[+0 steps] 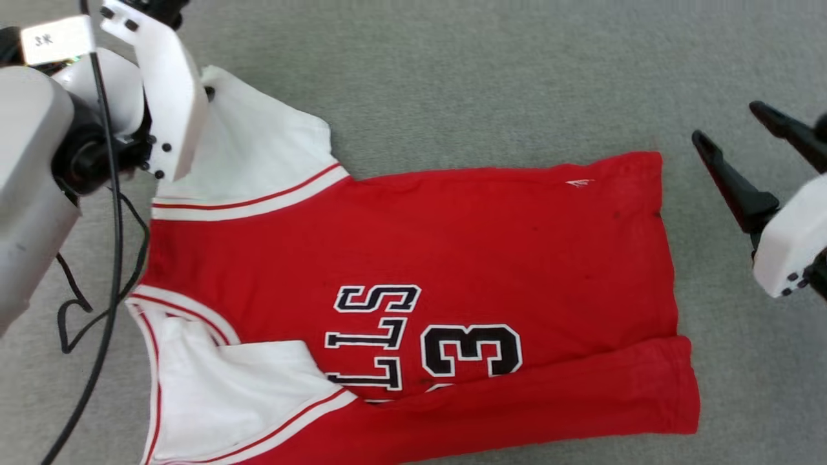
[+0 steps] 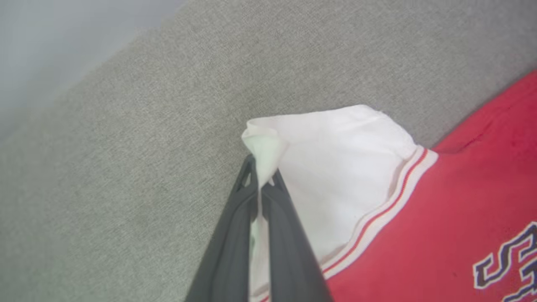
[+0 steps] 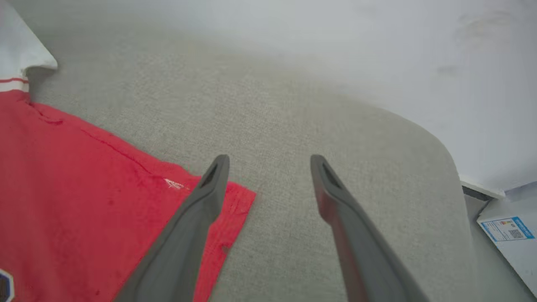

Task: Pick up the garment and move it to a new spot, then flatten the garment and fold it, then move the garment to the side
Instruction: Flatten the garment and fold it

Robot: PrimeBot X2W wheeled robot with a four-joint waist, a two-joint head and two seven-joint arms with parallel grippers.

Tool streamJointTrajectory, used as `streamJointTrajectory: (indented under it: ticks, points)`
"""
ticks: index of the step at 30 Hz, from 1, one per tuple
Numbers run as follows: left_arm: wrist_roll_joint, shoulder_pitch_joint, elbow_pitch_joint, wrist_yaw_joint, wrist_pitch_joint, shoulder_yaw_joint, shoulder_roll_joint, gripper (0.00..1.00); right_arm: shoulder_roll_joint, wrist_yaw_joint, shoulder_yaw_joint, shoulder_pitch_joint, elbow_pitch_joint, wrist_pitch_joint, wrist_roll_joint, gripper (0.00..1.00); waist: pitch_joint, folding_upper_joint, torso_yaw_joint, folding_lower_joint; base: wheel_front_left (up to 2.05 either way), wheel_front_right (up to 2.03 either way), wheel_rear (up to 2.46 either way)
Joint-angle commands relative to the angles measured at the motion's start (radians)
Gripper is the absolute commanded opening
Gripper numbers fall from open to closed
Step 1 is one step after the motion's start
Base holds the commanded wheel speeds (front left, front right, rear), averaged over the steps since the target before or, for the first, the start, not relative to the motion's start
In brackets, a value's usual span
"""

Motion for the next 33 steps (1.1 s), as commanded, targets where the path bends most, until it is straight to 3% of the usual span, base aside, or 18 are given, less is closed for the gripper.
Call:
streamJointTrajectory:
  ticks: [1, 7, 12, 24, 30, 31, 33]
  points:
    - [0.008, 0.020, -0.013, -0.003, -0.014, -0.006, -0.003, 0.00, -0.035, -0.001, 0.030, -0.037, 0.015, 0.065, 0.033, 1.00, -0.015, 0.0000, 0.019, -0.0001, 0.00, 0.00, 0.00]
    - [0.011, 0.019, -0.057, -0.005, -0.051, -0.016, -0.012, 0.00, -0.139, -0.001, 0.165, -0.145, 0.104, 0.314, 0.143, 1.00, -0.021, 0.0000, 0.054, -0.0001, 0.00, 0.00, 0.00]
    - [0.017, 0.005, -0.083, -0.005, -0.066, -0.021, -0.018, 0.00, -0.158, -0.001, 0.256, -0.211, 0.183, 0.414, 0.183, 1.00, -0.005, 0.0000, 0.078, -0.0001, 0.00, 0.00, 0.00]
    - [0.034, -0.029, -0.109, -0.005, -0.092, -0.030, -0.030, 0.00, -0.090, -0.001, 0.484, -0.320, 0.445, 0.373, 0.153, 1.00, 0.047, 0.0000, 0.112, -0.0001, 0.00, 0.00, 0.00]
    - [0.032, -0.022, -0.103, -0.006, -0.109, -0.039, -0.031, 0.00, -0.072, 0.001, 0.586, -0.294, 0.540, 0.325, 0.214, 1.00, 0.046, 0.0000, 0.116, -0.0001, 0.00, 0.00, 0.00]
    - [0.031, -0.018, -0.102, -0.006, -0.111, -0.040, -0.028, 0.00, -0.075, 0.000, 0.592, -0.299, 0.546, 0.303, 0.217, 0.00, 0.042, 0.0000, 0.115, -0.0001, 0.00, 0.00, 0.00]
    - [0.027, -0.007, -0.099, -0.006, -0.121, -0.042, -0.021, 0.00, -0.078, 0.000, 0.585, -0.309, 0.560, 0.254, 0.230, 0.00, 0.029, 0.0000, 0.111, -0.0001, 0.00, 0.00, 0.00]
